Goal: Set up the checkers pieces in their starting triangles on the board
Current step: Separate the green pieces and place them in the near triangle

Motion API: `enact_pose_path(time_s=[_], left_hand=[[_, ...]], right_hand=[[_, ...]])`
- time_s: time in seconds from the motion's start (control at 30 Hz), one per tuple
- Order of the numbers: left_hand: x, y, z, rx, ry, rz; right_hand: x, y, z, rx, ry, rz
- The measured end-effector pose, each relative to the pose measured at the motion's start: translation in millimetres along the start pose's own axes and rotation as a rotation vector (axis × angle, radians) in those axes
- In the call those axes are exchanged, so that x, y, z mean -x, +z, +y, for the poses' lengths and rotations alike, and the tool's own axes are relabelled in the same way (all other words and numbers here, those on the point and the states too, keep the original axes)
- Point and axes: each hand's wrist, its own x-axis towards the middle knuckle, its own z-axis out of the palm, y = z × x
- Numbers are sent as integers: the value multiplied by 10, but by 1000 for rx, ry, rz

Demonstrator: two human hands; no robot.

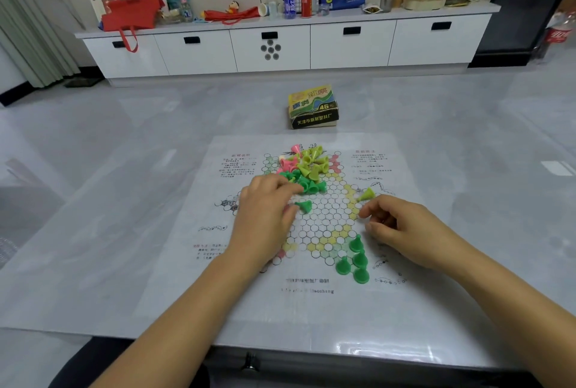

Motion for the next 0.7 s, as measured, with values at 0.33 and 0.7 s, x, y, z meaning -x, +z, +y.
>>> enact_pose_path(time_s=[0.33, 0.7], left_hand=[[-14, -35, 86, -48, 76, -30], [264, -128, 258, 114, 177, -250]], right_hand=[[-1, -1, 14, 0, 0, -10], [-7, 23, 18, 46, -23, 1]])
